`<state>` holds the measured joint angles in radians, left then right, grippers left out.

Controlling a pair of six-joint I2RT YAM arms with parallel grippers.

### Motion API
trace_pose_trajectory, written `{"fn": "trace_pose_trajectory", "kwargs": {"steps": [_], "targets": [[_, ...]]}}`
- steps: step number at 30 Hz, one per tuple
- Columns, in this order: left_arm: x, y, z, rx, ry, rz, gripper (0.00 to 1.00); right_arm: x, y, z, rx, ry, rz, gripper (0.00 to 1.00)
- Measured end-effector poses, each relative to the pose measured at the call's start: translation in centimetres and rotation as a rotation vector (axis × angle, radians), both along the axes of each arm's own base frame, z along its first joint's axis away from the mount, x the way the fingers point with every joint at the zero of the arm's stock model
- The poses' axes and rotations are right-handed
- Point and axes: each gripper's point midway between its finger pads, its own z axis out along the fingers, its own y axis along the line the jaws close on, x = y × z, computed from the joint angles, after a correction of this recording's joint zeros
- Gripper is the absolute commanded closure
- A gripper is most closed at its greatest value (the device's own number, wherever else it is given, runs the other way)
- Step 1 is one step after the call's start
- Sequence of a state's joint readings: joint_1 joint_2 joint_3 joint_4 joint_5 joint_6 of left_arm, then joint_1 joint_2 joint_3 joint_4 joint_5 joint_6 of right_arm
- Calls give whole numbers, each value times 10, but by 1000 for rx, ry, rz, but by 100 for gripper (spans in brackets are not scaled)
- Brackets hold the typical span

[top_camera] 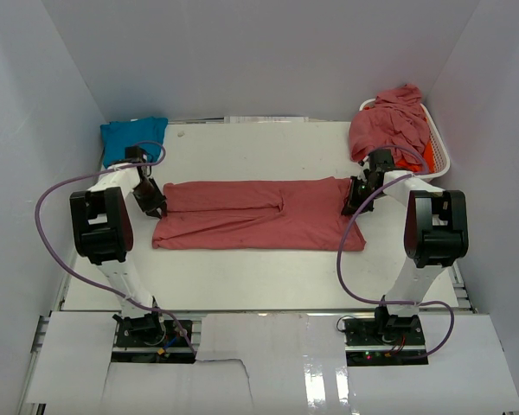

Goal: Fold and stack the t-shirts
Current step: Fold the other side of the tshirt into a rectangle

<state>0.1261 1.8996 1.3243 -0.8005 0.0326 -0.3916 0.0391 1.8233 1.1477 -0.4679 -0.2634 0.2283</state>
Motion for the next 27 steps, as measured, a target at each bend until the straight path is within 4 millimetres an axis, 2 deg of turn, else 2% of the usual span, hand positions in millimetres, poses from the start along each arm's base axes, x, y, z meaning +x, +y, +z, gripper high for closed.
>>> {"fn": "trace_pose_trajectory", "kwargs": {"steps": [7,11,12,15,27], "targets": [[-2,-1,-8,-6,22,1,77,0,0,2,-2,-5,-1,92],[-1,-2,-8,-12,21,-1,87,0,0,2,-2,-5,-1,92],[0,-2,-8,-12,20,-2,92,0,0,2,-2,-5,-1,92],[0,-2,-8,-11,20,-5,100,0,-1,2,-2,-5,-1,92],[0,4,-7,27,23,2,100,1,-10,1,-14,-2,-26,92]]}}
